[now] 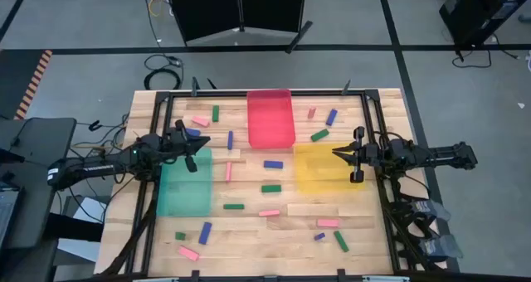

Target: Sort blocks

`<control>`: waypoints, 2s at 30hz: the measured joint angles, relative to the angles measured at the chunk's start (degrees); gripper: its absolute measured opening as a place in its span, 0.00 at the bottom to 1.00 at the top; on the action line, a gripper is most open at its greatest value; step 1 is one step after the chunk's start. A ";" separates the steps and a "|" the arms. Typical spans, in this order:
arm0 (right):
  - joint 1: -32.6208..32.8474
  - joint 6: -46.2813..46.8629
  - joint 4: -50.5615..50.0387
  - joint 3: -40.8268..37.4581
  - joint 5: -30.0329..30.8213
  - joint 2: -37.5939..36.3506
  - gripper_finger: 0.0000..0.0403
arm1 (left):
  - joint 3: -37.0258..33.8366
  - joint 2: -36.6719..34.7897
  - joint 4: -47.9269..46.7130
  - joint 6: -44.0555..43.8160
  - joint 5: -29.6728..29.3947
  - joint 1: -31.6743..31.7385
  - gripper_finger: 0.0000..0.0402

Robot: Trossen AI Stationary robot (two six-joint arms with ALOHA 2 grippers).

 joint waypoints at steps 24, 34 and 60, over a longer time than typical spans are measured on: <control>0.00 -0.01 0.00 0.00 0.00 -0.01 0.11 | -0.02 -0.02 0.00 0.00 0.02 0.02 0.04; 0.01 -0.01 0.00 -0.01 0.01 -0.01 0.11 | -0.01 0.00 0.00 -0.01 0.01 0.01 0.04; 0.73 42.78 31.82 8.20 5.75 24.94 0.11 | 0.00 1.10 15.35 -32.19 5.35 -0.07 0.04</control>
